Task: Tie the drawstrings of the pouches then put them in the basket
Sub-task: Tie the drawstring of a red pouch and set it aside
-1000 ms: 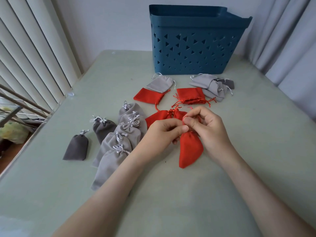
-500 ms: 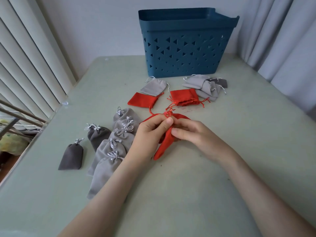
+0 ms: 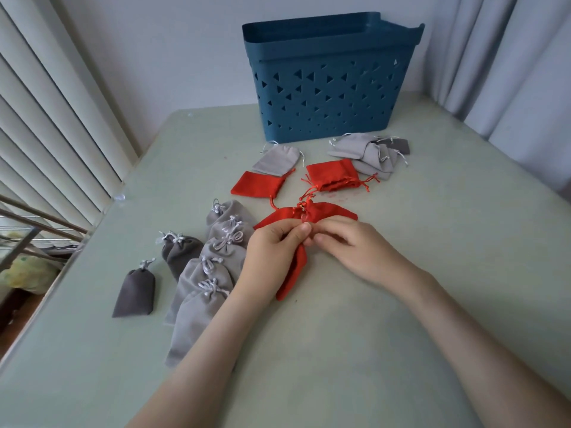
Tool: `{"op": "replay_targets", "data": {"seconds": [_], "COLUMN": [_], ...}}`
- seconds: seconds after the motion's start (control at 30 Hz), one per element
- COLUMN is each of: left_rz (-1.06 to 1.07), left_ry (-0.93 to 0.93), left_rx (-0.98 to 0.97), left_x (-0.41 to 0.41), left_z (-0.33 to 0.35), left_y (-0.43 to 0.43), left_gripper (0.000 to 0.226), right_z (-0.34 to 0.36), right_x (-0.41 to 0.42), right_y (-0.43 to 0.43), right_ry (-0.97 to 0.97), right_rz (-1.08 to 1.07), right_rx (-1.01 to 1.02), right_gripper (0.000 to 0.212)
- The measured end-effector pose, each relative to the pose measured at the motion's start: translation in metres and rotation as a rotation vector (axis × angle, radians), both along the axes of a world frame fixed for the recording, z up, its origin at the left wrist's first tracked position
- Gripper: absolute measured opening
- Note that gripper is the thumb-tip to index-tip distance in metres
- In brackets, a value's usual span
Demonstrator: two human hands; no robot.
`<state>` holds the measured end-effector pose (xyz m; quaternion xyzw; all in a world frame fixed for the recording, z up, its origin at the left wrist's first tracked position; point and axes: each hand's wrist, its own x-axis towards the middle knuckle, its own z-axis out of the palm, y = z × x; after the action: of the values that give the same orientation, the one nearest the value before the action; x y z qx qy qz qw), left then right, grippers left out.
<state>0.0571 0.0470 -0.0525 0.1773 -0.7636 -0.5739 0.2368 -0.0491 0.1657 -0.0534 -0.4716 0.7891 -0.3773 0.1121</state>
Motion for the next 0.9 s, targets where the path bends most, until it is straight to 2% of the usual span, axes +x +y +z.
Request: {"op": "replay_targets", "data": {"seconds": [0.13,0.23,0.3,0.33,0.43,0.53,0.7,0.9], "left_rz": [0.064,0.098,0.101,0.102,0.118,0.102,0.034,0.018], "left_ry": [-0.066,-0.089,-0.096,-0.09,-0.065,-0.079,-0.076,-0.064], "left_rx": [-0.034,-0.053,-0.08,-0.072,0.027,0.104,0.123,0.118], "left_x": [-0.003,-0.004,-0.003,-0.003,-0.004,-0.005,-0.003,-0.003], "left_z": [-0.004,-0.005,-0.006,-0.006,-0.006,-0.008,-0.004,-0.003], "left_y": [-0.002,-0.004,-0.003,-0.003,-0.002,-0.004,0.0,0.003], "left_gripper": [0.021,0.022,0.02,0.015,0.004,0.008,0.018,0.02], "right_z": [-0.007,-0.005,0.001,0.005,0.015,0.013,0.009,0.004], "right_x": [-0.008,-0.01,-0.007,-0.005,0.002,0.008,0.012,0.015], "right_y": [0.001,0.003,0.003,0.004,0.003,0.0,-0.003,-0.009], "right_ry": [0.211,0.249,0.13,0.009,-0.417,-0.564,-0.506,-0.363], "right_rz": [-0.111,-0.224,-0.224,-0.211,-0.145,-0.027,0.087,0.033], "right_rx": [0.023,0.077,0.1,0.076,-0.151,-0.269,-0.263,-0.315], "right_gripper": [0.011,0.02,0.03,0.033,0.032,0.024,0.021,0.033]}}
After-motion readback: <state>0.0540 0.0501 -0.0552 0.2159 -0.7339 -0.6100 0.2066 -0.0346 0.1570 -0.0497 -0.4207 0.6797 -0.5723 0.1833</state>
